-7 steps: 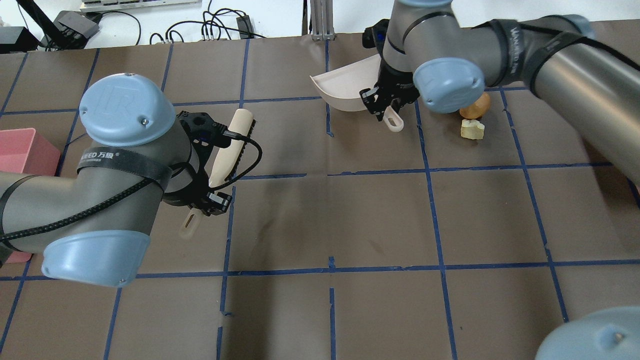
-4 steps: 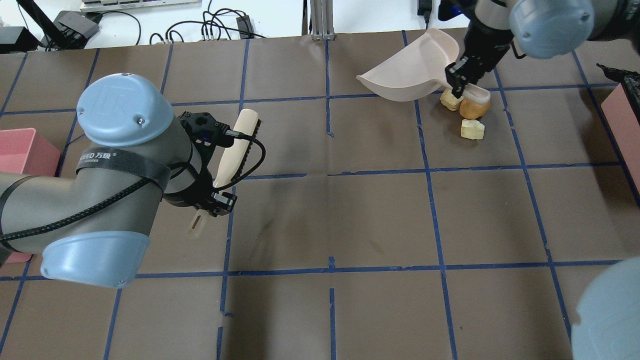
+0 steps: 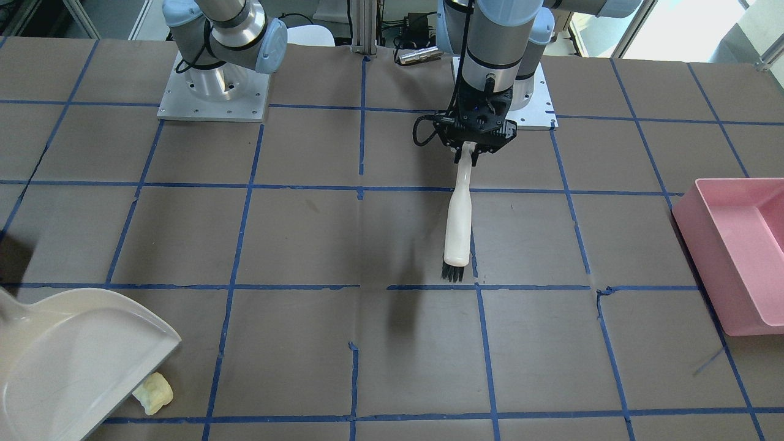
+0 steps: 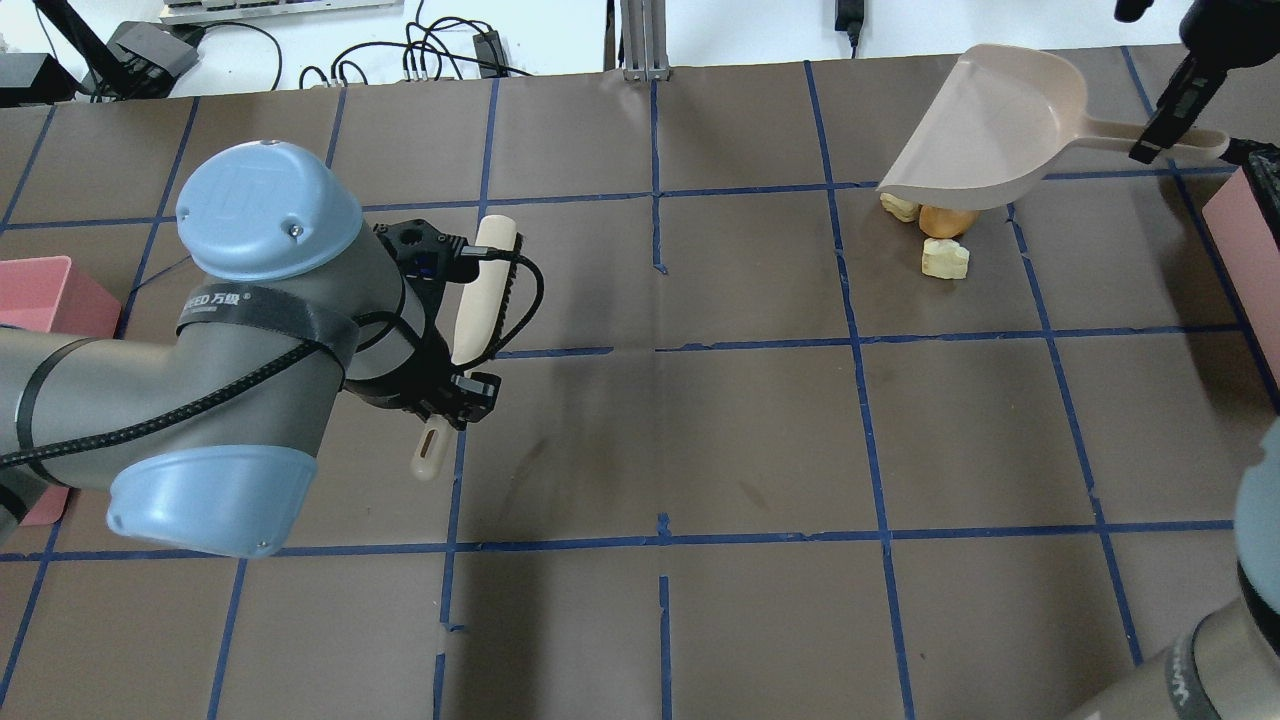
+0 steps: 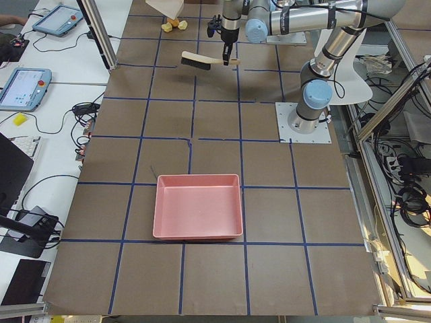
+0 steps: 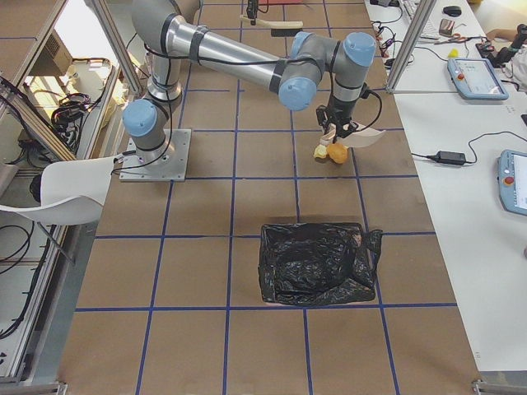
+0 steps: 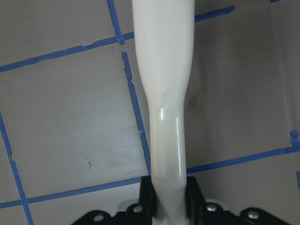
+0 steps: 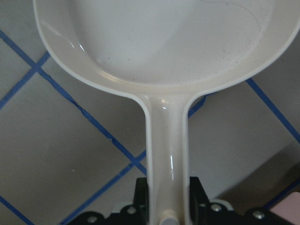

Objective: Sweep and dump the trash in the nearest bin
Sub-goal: 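Carry the dustpan with the right gripper beside the trash pile, then move the held brush with the left gripper toward the trash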

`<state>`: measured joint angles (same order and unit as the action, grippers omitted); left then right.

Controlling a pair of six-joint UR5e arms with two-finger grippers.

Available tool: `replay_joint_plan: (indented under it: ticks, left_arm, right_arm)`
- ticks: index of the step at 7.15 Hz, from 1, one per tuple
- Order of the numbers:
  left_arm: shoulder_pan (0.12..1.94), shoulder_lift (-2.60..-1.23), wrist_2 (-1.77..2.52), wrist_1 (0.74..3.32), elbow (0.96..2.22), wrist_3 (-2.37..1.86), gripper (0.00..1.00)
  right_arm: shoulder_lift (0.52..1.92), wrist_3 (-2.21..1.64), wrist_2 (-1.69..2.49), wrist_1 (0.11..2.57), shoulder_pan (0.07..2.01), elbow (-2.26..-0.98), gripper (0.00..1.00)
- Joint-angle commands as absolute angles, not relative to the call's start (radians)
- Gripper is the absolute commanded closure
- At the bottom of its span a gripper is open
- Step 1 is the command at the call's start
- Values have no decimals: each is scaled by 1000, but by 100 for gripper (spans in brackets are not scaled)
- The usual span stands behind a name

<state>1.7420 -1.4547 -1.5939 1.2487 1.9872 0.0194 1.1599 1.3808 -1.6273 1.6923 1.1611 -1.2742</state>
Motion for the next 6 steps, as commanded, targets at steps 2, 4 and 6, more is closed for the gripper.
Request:
replay_joint_plan:
  ticks: [2, 4, 6]
  left_arm:
    - [1946, -1757, -1585, 1227, 1708, -205, 100]
    - [2014, -1918, -1574, 1226, 1539, -341, 100]
    - [2034, -2023, -1572, 1220, 1429, -403, 100]
  right_arm:
    - [978, 1810, -1672, 1603, 1008, -1052, 100]
    - [898, 2013, -1710, 1632, 973, -1028, 100]
    - [867, 2201, -1688, 1667, 973, -1025, 100]
